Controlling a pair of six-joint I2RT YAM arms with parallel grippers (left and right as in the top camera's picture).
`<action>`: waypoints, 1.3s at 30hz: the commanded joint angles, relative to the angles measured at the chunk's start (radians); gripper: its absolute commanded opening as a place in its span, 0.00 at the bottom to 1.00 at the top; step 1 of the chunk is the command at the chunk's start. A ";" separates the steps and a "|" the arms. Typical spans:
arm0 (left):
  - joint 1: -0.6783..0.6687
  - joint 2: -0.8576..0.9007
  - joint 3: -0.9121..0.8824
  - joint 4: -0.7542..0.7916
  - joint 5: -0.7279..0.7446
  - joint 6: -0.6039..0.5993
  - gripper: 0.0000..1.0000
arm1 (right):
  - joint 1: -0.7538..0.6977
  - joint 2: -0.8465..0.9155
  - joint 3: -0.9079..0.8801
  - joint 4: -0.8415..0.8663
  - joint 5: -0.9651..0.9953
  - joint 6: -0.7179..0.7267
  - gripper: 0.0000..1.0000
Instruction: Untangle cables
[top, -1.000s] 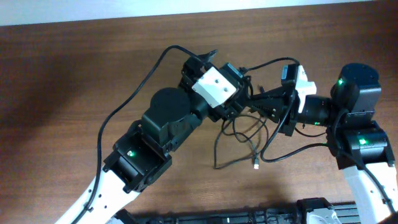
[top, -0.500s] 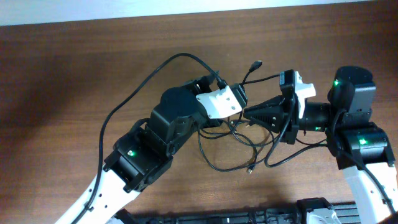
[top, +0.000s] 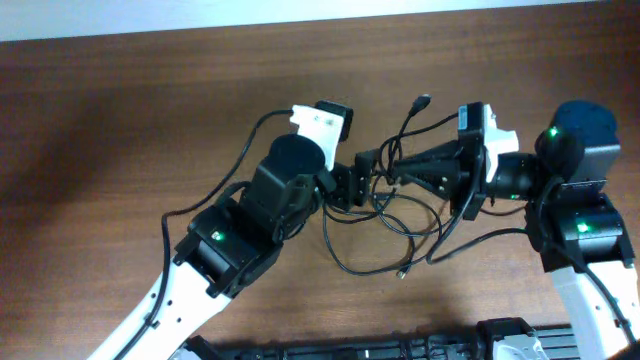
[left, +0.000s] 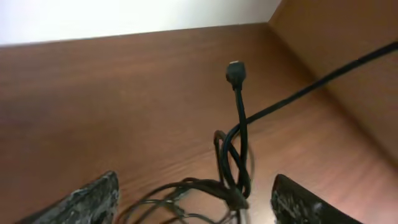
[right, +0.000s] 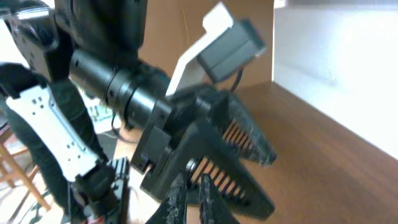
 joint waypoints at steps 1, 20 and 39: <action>0.003 -0.001 0.004 0.013 0.107 -0.084 0.82 | 0.005 -0.010 0.010 0.143 -0.024 0.180 0.04; 0.002 0.230 0.004 0.171 0.446 -0.003 0.17 | 0.005 -0.010 0.010 0.364 -0.025 0.354 0.04; 0.222 -0.052 0.004 0.231 0.428 0.588 0.00 | 0.005 0.067 0.008 -0.156 0.150 0.290 0.99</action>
